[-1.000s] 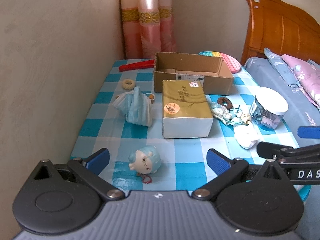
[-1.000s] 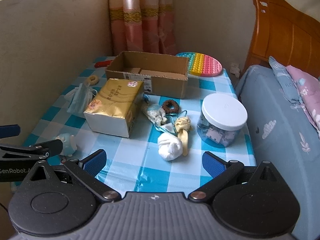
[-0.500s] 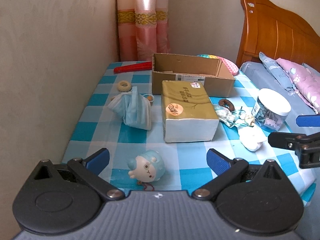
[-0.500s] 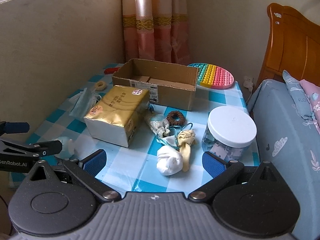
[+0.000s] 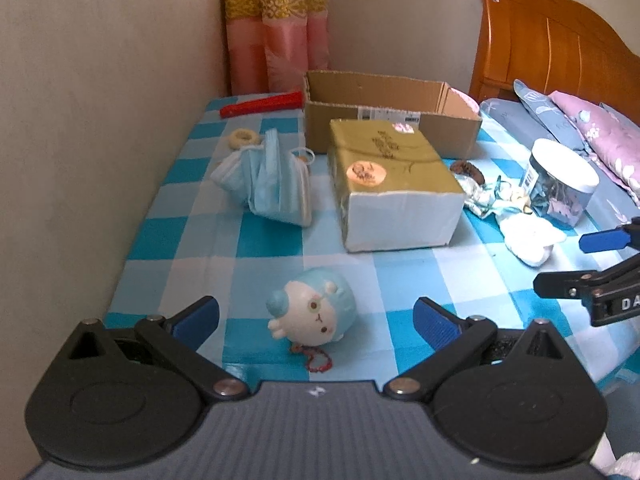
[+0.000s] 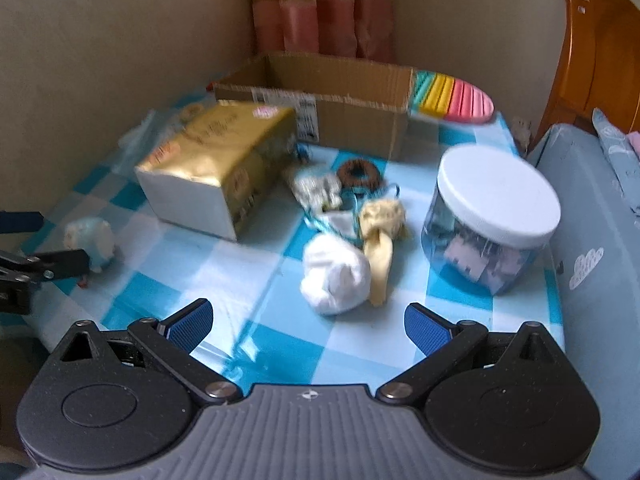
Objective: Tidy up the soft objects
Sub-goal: 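Grasp the blue-haired plush doll with the left tool while the right tool grasps the white cloth ball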
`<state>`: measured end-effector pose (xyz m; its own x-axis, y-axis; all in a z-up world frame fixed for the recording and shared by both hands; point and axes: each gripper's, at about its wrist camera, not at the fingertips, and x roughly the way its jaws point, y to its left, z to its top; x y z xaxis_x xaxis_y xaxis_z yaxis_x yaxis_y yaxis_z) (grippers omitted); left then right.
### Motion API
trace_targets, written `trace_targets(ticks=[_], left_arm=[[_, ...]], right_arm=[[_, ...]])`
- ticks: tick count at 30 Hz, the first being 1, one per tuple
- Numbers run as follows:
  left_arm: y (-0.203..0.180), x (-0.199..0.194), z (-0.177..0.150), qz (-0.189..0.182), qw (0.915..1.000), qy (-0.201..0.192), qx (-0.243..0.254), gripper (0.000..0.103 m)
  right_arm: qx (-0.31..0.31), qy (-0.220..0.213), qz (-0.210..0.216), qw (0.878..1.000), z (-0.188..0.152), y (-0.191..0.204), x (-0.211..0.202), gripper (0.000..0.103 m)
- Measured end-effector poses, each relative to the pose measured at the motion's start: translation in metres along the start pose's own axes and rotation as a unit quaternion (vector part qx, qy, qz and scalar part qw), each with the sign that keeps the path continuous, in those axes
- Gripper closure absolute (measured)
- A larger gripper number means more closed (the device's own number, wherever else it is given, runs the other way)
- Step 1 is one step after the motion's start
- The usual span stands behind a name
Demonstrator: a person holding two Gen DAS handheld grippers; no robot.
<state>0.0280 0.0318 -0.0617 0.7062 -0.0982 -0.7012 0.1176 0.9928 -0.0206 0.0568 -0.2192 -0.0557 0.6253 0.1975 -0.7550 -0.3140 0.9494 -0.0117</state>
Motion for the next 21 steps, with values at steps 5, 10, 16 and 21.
trace_targets(ticks=[5,10,16,21], left_arm=[[0.001,0.009,-0.007,0.004,0.9999,0.011,0.009,0.001],[0.001,0.015,-0.009,0.004,0.9999,0.013,0.01,0.002],[-0.001,0.019,-0.007,0.008,0.9999,0.012,0.008,0.003],[-0.005,0.017,-0.006,0.014,0.9999,0.004,0.002,0.008]], right_arm=[[0.002,0.021,0.005,1.0,-0.007,-0.005,0.017,0.0],[-0.017,0.021,0.0,1.0,-0.012,-0.003,0.024,0.0],[-0.039,0.008,0.001,0.999,-0.012,0.001,0.026,0.0],[-0.041,0.006,0.003,0.999,-0.011,-0.001,0.027,0.0]])
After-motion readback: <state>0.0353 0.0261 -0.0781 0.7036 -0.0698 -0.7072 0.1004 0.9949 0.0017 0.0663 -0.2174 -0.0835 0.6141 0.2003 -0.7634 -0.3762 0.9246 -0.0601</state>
